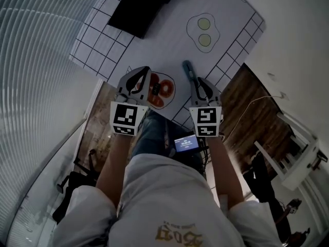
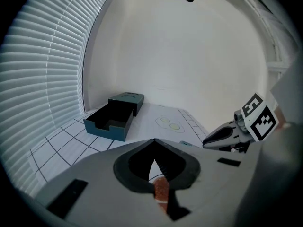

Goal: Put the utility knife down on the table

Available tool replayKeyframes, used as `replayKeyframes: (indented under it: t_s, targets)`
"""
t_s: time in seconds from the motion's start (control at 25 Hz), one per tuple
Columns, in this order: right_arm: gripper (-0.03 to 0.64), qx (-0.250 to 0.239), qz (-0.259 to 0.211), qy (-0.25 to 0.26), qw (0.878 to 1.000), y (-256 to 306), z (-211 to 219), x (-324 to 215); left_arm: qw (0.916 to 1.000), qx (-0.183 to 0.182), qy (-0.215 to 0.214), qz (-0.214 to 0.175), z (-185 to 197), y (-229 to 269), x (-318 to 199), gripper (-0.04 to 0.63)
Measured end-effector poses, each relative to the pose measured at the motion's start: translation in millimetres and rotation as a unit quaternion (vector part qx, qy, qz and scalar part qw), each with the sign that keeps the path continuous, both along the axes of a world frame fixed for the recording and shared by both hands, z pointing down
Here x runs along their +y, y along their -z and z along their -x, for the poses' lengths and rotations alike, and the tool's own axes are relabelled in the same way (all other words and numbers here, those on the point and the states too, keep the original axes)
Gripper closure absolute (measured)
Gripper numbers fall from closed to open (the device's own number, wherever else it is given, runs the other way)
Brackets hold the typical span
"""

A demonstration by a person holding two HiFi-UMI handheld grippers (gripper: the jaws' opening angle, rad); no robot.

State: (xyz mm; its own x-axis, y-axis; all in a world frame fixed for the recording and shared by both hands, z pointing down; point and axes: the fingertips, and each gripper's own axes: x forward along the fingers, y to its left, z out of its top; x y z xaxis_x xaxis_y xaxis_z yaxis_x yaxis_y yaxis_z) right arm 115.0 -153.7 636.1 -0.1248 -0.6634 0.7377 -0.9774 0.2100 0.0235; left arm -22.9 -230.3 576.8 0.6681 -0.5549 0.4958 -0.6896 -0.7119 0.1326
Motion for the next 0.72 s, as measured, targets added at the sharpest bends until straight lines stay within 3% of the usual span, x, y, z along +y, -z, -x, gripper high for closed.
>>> replayKeyframes:
  t_s: [0.12,0.28,0.72]
  targets:
    - [0.606,-0.017,-0.001,0.013,1.0,3.4,3.8,1.2,1.0,0.005,-0.004,-0.003,-2.5,5.2,2.2,0.588]
    - [0.607,-0.02,-0.007,0.035,0.999,11.1,10.5,1.2,0.9999,0.007,-0.009,-0.008,-5.4,11.1,5.3,0.588]
    - [0.607,-0.021,-0.038,0.02,0.999,42.2,-3.9,-0.1,0.9993,0.025,-0.002,-0.028,-9.7,47.9,5.6,0.588]
